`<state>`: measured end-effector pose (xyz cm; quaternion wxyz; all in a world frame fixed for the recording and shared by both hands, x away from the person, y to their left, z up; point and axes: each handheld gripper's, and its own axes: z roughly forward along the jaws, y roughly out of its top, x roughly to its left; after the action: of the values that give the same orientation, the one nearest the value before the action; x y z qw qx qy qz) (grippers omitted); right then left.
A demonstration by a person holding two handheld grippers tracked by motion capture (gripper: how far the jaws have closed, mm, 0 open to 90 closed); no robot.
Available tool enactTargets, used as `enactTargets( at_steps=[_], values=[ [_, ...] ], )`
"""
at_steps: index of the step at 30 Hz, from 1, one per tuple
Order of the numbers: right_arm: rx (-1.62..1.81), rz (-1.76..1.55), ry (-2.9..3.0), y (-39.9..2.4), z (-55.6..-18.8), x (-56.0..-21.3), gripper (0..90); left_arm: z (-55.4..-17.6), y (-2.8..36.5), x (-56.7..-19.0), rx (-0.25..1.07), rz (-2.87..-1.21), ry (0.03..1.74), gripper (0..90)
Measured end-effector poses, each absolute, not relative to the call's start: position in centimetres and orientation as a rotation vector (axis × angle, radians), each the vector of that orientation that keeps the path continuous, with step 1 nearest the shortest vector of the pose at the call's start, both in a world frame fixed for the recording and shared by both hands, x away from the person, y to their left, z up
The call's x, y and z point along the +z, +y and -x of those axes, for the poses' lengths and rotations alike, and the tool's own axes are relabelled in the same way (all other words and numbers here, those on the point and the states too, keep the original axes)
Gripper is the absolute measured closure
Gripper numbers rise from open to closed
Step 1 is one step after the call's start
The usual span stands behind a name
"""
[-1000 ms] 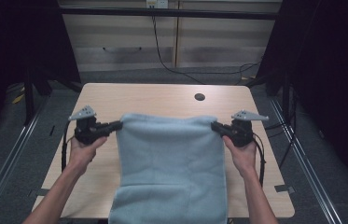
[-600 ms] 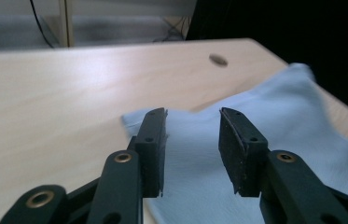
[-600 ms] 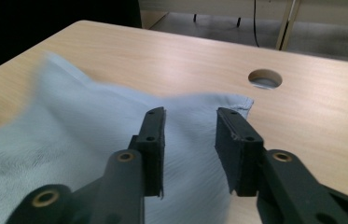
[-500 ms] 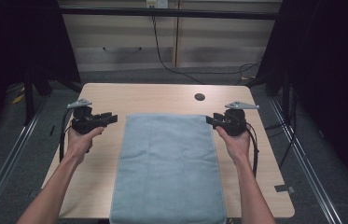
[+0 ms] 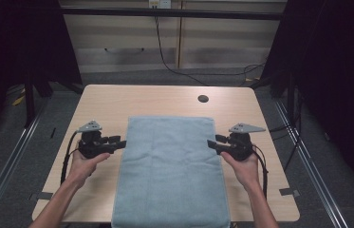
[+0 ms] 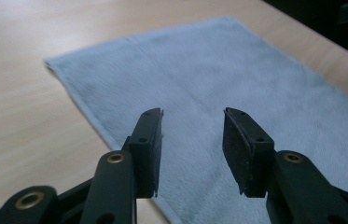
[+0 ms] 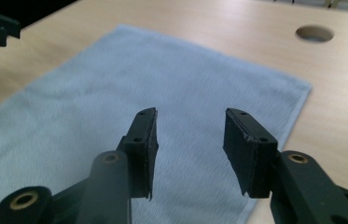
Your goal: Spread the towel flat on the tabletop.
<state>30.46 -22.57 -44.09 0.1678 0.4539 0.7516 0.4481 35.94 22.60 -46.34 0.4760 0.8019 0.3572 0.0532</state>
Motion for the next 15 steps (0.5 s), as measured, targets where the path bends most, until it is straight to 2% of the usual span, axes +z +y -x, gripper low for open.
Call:
enactTargets(
  at_steps=[7, 15],
  values=[
    [1.207, -1.323, 2.247, -21.0, -30.7, -48.1, 52.4, -35.6, 20.8, -49.2, 0.076, -1.999, 0.860, 57.3],
    [1.169, -1.342, 2.283, -19.7, -30.9, -50.7, 51.7, -34.9, 19.9, -50.8, 0.158, -2.098, 0.831, 59.1]
  ],
)
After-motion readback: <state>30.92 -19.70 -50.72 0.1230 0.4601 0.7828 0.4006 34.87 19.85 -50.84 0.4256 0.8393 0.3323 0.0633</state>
